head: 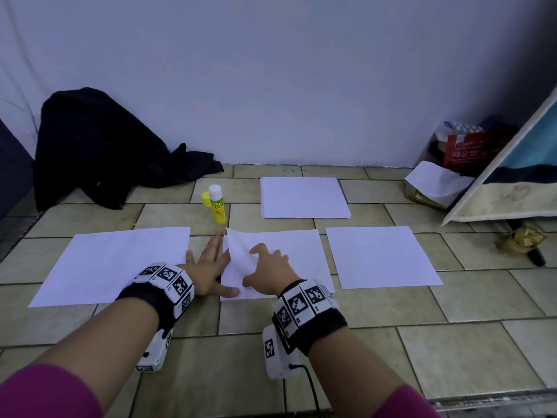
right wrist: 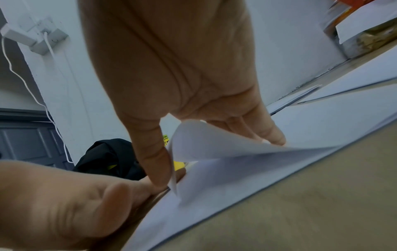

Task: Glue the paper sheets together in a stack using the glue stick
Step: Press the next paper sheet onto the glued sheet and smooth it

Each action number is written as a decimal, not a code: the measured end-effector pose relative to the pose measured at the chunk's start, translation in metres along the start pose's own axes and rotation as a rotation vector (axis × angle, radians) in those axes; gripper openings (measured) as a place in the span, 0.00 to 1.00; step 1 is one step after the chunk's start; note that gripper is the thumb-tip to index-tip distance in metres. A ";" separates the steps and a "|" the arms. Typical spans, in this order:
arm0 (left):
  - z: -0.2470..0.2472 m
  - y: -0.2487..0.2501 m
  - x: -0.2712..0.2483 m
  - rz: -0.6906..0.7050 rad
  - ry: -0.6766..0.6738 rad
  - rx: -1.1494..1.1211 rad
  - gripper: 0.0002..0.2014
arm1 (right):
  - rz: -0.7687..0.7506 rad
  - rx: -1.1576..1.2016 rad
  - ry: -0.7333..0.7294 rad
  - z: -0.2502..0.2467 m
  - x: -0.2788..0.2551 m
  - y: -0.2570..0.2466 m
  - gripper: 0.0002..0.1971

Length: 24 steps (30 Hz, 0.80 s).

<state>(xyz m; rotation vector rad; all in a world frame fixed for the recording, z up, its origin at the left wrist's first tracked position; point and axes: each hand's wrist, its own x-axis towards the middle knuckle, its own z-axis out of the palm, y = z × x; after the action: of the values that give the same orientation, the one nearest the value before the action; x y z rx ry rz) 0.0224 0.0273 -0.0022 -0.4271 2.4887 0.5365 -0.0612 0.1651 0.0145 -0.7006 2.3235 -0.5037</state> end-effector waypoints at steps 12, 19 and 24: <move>0.000 -0.003 -0.004 -0.050 0.036 -0.077 0.68 | 0.043 -0.086 -0.023 0.005 0.003 -0.002 0.33; 0.001 -0.005 -0.004 -0.036 0.021 -0.100 0.67 | 0.035 -0.078 -0.031 0.003 0.001 -0.001 0.33; 0.001 -0.005 -0.004 -0.034 0.029 -0.100 0.67 | 0.025 -0.075 -0.033 0.003 0.001 0.000 0.31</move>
<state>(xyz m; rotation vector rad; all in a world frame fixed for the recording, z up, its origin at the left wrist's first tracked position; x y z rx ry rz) 0.0276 0.0242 -0.0022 -0.5186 2.4845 0.6478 -0.0594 0.1643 0.0120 -0.7091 2.3271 -0.3921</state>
